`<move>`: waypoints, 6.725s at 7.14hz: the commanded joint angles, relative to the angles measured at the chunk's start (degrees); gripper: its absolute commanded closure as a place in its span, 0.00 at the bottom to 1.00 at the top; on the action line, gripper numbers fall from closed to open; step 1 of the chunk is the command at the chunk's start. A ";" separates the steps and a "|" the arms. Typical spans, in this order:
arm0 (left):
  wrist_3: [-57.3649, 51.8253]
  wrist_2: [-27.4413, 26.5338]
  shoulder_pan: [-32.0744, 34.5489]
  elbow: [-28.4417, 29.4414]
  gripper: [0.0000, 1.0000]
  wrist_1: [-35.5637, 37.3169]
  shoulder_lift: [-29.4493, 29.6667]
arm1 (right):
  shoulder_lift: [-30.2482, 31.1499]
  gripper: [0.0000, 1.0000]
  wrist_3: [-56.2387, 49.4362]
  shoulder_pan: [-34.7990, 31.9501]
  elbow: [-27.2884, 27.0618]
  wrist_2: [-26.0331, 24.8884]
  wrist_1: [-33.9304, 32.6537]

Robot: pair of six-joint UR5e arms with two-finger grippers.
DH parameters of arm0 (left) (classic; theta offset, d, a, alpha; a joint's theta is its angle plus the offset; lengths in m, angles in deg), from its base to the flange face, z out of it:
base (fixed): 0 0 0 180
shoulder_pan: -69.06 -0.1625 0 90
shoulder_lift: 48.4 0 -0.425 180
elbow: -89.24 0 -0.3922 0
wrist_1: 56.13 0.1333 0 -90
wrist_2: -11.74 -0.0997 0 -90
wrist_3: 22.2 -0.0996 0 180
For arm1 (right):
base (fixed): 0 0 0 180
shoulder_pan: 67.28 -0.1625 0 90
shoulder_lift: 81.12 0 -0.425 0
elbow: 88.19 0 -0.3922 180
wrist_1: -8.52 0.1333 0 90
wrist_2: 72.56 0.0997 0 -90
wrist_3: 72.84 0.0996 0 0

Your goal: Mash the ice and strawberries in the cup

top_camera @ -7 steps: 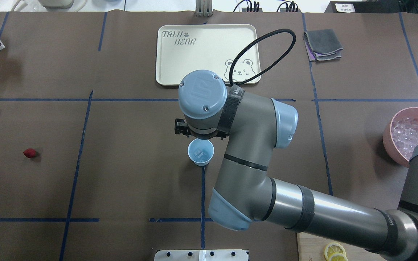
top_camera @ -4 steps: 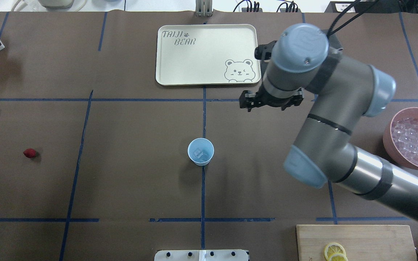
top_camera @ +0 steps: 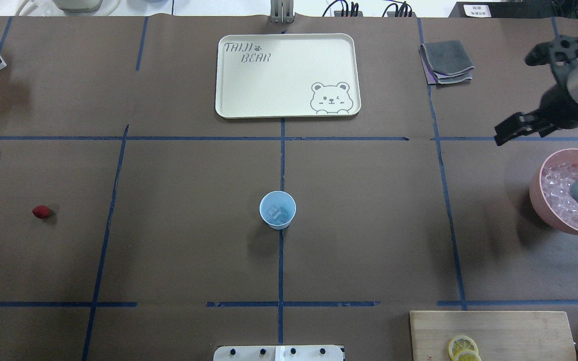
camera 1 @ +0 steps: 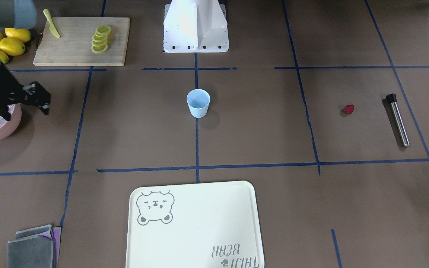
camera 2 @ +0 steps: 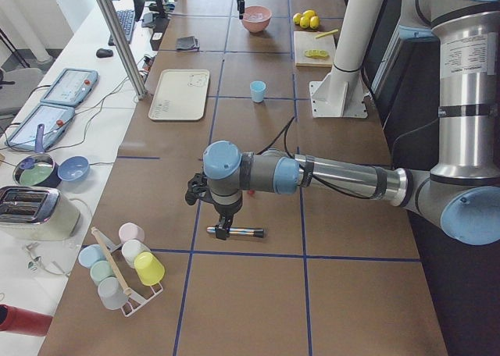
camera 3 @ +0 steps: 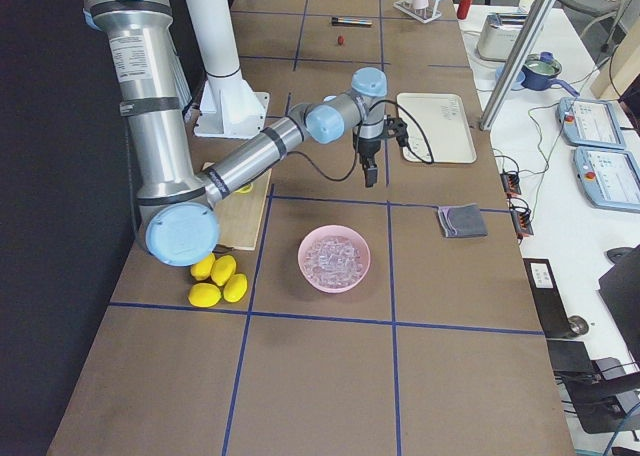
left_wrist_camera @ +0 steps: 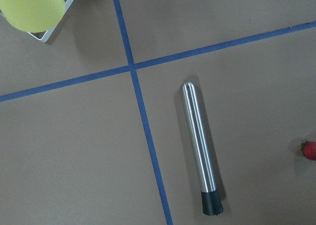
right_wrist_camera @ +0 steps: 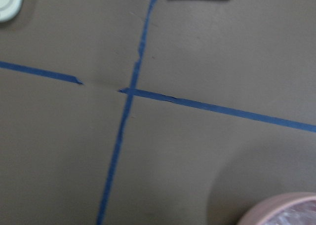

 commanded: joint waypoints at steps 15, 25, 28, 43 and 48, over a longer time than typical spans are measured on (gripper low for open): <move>0.00 0.07 0.00 -0.09 0.00 0.00 0.00 | 16.44 0.98 -14.42 1.01 8.63 1.11 13.43; 0.00 -0.02 0.00 -1.23 0.00 0.00 0.00 | -21.96 0.96 31.21 19.32 4.50 -11.14 -1.95; 0.00 -0.02 0.00 -1.24 0.00 0.09 0.00 | -36.18 0.96 45.03 31.03 6.42 -21.35 -12.15; 0.00 -0.02 0.00 -1.24 0.00 0.09 0.00 | -43.42 0.01 49.92 33.47 18.57 -24.58 -11.62; 0.35 -0.02 -0.26 -1.06 0.00 -0.18 1.06 | -26.32 0.01 13.00 7.91 12.77 -6.38 -11.27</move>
